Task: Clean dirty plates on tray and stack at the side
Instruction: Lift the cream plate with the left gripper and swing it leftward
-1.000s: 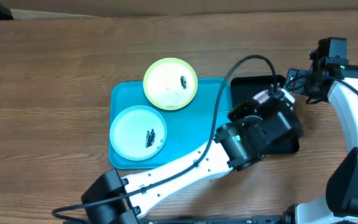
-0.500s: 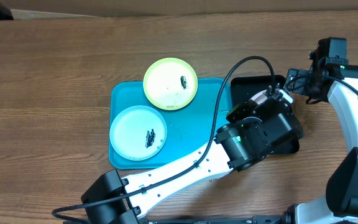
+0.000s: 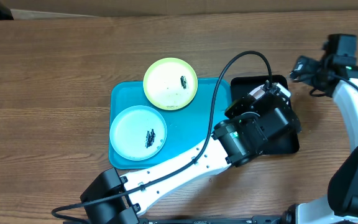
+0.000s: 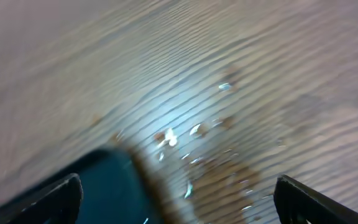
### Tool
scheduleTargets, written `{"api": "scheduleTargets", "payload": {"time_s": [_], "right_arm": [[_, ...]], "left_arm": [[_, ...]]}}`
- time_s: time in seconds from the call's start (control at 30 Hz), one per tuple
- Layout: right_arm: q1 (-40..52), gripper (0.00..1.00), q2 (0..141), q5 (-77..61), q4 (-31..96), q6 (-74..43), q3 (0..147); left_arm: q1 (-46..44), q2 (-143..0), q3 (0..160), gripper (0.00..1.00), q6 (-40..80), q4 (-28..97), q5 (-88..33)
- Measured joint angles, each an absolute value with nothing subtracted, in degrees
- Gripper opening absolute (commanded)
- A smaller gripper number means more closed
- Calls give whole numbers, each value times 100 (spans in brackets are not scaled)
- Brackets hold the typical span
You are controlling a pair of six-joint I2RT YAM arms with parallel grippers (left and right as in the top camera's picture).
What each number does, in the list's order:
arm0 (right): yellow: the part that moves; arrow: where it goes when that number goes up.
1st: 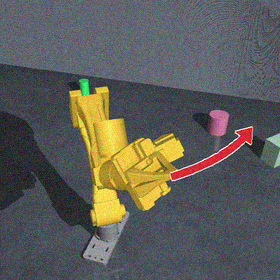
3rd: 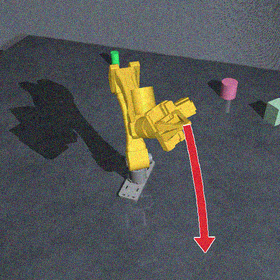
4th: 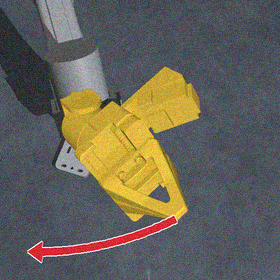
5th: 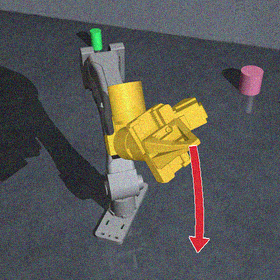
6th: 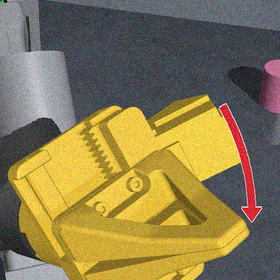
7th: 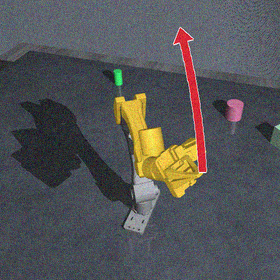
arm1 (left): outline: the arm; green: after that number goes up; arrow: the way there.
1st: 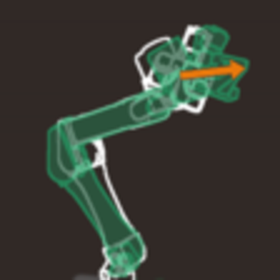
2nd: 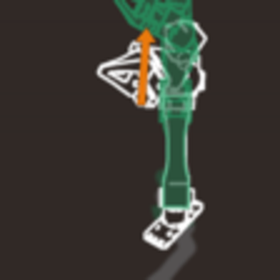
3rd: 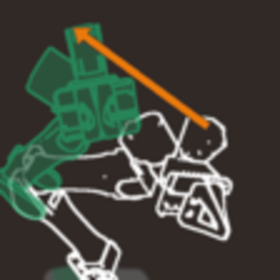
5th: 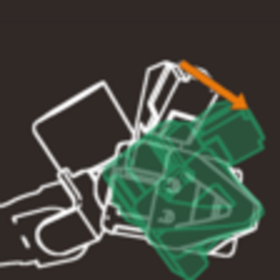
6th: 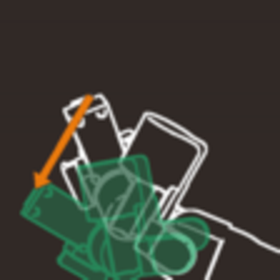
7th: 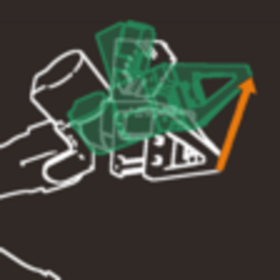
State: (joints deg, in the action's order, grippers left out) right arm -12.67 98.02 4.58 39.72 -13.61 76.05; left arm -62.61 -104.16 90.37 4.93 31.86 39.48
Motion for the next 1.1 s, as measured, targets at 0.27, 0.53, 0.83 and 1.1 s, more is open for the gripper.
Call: {"api": "scheduleTargets", "payload": {"time_s": [0.27, 0.53, 0.83, 1.1], "right_arm": [[-2711, 100, 9802, 185, 3835, -1710, 7605], [-3612, 100, 9802, -30, 3774, -1785, 7605], [-3741, 100, 9802, -110, 3778, -1798, 7605], [-3741, 100, 9802, -130, 3778, -1800, 7605]], "left_arm": [[-6248, -10418, 9037, 4, 8, 2888, 3948], [-6248, -10418, 9037, 4, -899, 2261, 4101], [-6276, -10418, 9037, 4, -2316, 1446, 4707], [-6525, -10418, 9037, 4, -3339, 869, 5336]]}}
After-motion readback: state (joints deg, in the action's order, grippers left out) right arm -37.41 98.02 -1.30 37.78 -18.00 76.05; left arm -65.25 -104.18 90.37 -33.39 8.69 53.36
